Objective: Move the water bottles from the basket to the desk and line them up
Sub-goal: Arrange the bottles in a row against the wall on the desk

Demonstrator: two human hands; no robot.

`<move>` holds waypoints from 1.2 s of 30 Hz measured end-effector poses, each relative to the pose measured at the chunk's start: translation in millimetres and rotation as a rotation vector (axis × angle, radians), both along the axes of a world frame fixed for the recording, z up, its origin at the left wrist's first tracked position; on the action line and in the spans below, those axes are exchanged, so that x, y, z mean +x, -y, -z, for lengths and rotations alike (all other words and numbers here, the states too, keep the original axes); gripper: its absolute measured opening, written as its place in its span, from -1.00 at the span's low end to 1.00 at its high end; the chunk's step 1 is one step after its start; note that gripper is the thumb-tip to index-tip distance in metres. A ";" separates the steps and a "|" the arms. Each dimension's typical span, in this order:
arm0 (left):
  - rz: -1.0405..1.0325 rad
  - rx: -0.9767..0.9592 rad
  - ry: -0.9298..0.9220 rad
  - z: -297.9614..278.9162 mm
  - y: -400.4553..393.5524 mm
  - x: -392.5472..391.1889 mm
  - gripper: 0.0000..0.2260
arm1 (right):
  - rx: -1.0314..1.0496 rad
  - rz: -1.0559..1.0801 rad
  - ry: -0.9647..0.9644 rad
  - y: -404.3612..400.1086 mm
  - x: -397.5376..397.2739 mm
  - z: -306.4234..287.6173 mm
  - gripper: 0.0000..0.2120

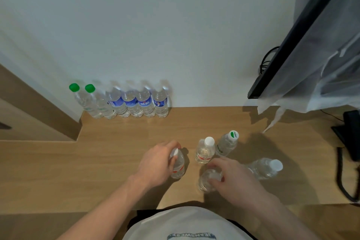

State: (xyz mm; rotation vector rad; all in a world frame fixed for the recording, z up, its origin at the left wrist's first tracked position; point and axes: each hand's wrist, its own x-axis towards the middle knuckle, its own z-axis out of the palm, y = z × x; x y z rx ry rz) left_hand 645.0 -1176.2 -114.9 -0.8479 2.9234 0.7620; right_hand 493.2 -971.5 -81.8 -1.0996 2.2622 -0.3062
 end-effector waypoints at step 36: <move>-0.176 -0.148 -0.050 -43.1 300.0 158.1 -0.66 | -0.222 -0.085 -0.053 315.9 92.6 -7.9 -0.78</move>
